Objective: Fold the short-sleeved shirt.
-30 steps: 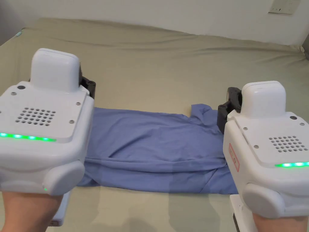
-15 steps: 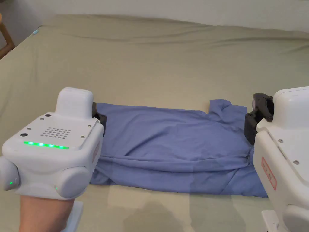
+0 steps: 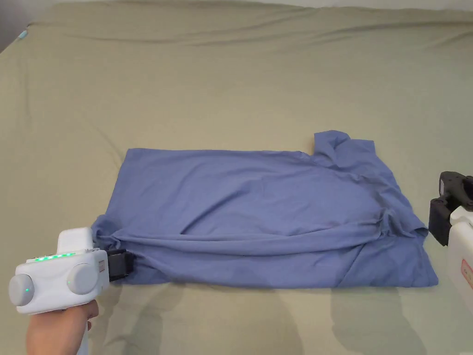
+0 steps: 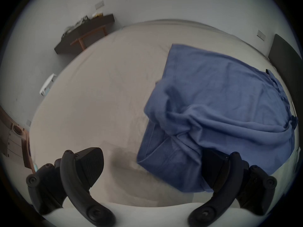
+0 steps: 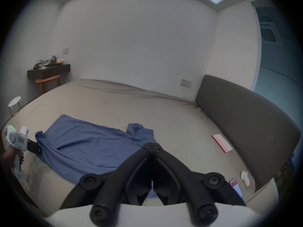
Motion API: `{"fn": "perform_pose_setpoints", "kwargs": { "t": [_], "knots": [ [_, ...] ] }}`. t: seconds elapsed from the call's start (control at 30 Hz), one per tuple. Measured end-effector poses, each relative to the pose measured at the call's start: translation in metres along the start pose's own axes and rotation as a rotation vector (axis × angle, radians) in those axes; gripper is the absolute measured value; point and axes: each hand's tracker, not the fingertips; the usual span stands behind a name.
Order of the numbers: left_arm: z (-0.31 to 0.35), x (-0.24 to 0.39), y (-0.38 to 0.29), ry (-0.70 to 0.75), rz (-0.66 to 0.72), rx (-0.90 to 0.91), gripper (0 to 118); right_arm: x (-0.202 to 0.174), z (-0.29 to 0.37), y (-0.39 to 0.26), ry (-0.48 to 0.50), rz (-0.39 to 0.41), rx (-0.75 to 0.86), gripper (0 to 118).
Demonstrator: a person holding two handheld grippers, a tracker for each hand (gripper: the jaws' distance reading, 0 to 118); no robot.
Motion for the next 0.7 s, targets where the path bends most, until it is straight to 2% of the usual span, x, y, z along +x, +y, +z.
{"fn": "perform_pose_setpoints", "kwargs": {
  "t": [0.07, 0.1, 0.13, 0.17, 0.2, 0.27, 0.3, 0.33, 0.37, 0.4, 0.47, 0.5, 0.6, 0.7],
  "knots": [
    [-0.002, 0.000, 0.000, -0.051, 0.008, 0.022, 113, 0.004, -0.003, -0.003, -0.009, 0.003, -0.016, 0],
    [-0.002, 0.005, 0.000, -0.027, -0.030, 0.027, 112, 0.005, -0.005, -0.005, -0.016, 0.010, -0.022, 0],
    [0.002, 0.009, 0.001, -0.014, -0.068, 0.035, 107, 0.006, -0.007, -0.006, -0.023, 0.017, -0.028, 0],
    [0.005, 0.012, 0.002, -0.023, -0.070, 0.037, 96, 0.006, -0.009, -0.007, -0.030, 0.026, -0.036, 0],
    [0.010, 0.014, 0.003, -0.066, -0.073, 0.038, 77, 0.007, -0.011, -0.008, -0.032, 0.035, -0.044, 0],
    [0.021, 0.022, 0.003, -0.119, -0.080, 0.048, 28, 0.009, -0.019, -0.011, -0.031, 0.042, -0.069, 0],
    [0.024, 0.027, 0.003, -0.140, -0.108, 0.059, 8, 0.010, -0.023, -0.014, -0.032, 0.040, -0.082, 0],
    [0.027, 0.032, 0.002, -0.139, -0.123, 0.074, 8, 0.013, -0.029, -0.017, -0.031, 0.034, -0.106, 0],
    [0.029, 0.036, 0.001, -0.081, -0.139, 0.094, 8, 0.016, -0.039, -0.022, -0.024, 0.026, -0.152, 7],
    [0.032, 0.036, 0.000, -0.089, -0.134, 0.100, 8, 0.018, -0.047, -0.027, -0.024, 0.026, -0.196, 25],
    [0.042, 0.032, -0.003, -0.111, -0.070, 0.132, 8, 0.020, -0.067, -0.045, -0.029, 0.062, -0.307, 93],
    [0.048, 0.029, -0.005, -0.115, -0.056, 0.146, 8, 0.021, -0.077, -0.056, -0.038, 0.076, -0.342, 112],
    [0.062, 0.021, -0.008, -0.121, -0.035, 0.187, 8, 0.025, -0.112, -0.095, -0.005, 0.055, -0.485, 118],
    [0.069, 0.016, -0.008, -0.132, -0.029, 0.210, 8, 0.028, -0.146, -0.124, 0.010, -0.017, -0.617, 116]
  ]
}}
